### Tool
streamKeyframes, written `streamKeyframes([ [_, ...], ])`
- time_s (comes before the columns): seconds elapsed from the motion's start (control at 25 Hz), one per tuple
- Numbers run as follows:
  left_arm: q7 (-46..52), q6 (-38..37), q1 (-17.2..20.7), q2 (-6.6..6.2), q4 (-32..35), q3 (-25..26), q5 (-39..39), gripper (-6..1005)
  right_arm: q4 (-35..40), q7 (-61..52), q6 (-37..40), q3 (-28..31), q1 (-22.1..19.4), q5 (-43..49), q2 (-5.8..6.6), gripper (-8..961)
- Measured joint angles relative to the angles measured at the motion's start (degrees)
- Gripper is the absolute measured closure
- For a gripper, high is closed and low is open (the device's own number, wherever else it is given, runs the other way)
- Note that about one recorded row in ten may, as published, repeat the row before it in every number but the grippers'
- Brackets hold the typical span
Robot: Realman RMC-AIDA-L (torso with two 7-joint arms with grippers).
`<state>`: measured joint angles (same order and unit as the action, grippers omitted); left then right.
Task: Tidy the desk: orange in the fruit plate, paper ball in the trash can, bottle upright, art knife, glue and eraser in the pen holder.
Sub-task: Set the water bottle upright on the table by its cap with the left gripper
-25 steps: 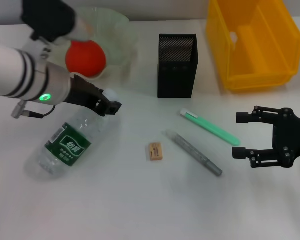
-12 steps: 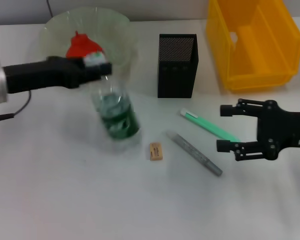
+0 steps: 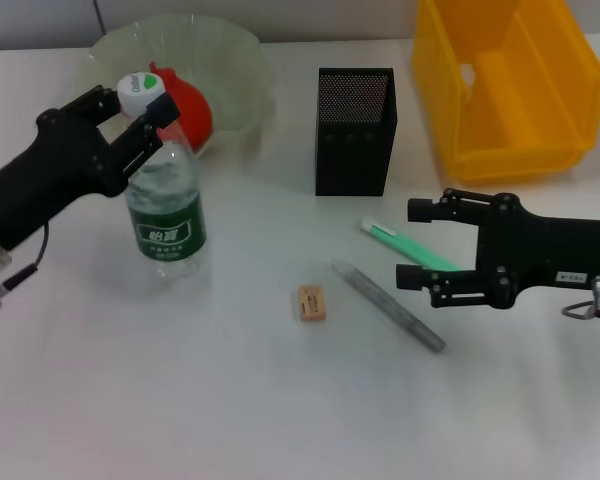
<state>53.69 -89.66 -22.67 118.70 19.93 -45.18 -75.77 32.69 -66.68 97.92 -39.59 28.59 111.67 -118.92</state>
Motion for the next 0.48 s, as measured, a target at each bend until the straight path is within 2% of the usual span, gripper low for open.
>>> streamKeyframes([
  [0.16, -16.5, -1.7, -0.1, 0.31, -10.6, 0.1, 9.1, 552, -4.4, 2.3, -1.9, 0.1, 1.7, -0.7, -0.05, 113],
  [0.48, -30.1, -1.9, -0.6, 0.48, -17.8, 1.5, 13.7, 526, -11.4, 9.1, -4.9, 0.1, 2.2, -9.9, -0.17, 113],
])
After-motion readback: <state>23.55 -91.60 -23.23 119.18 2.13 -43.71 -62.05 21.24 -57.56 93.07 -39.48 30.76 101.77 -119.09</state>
